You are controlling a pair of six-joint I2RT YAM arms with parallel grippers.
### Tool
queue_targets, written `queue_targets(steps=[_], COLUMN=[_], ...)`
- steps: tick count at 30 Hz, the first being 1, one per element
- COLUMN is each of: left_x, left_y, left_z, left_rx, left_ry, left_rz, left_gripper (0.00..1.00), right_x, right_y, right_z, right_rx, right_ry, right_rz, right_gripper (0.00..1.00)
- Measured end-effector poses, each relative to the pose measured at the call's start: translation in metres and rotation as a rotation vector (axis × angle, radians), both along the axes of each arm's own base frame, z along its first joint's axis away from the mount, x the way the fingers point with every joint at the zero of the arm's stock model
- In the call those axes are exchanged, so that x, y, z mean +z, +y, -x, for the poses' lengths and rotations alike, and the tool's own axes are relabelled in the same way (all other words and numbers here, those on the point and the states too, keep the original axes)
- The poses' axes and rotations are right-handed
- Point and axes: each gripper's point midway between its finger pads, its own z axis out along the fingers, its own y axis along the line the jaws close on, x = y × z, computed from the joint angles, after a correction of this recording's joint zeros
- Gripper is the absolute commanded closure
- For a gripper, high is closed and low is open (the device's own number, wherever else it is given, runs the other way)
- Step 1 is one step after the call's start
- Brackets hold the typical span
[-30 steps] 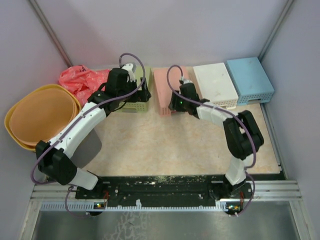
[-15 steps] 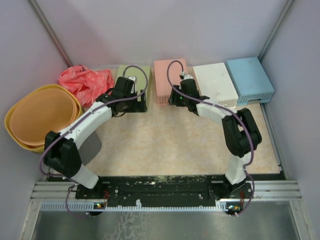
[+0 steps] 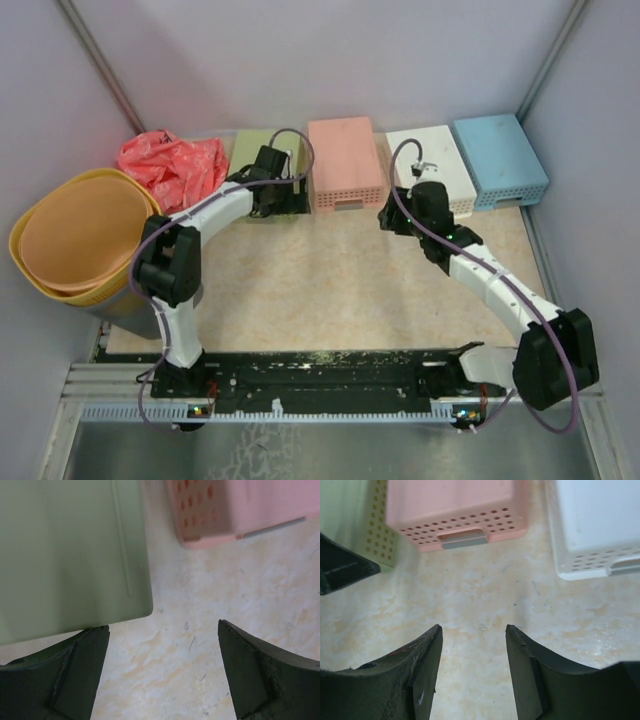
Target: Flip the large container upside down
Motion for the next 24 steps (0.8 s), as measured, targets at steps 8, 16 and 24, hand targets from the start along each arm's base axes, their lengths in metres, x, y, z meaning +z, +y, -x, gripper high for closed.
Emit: queue_targets(steps=[8, 16, 24], left_x=[0.062, 0.172, 0.217], left_y=[-0.028, -0.018, 0.007], left_z=[-0.024, 0.009, 0.039], left_rx=[-0.085, -0.157, -0.144], left_ry=[-0.133, -0.354, -0.434], left_rz=[0.120, 0.200, 0.169], left_gripper=[0.04, 0.01, 0.00], right_x=[-0.049, -0.114, -0.107], right_y=[-0.086, -0.093, -0.081], right_z=[-0.018, -0.053, -0.132], right_rx=[-0.241, -0.272, -0.261], right_ry=[0.143, 0.297, 0.206], right_rz=[0.011, 0.051, 0.012], right_gripper=[0.46, 0.47, 0.48])
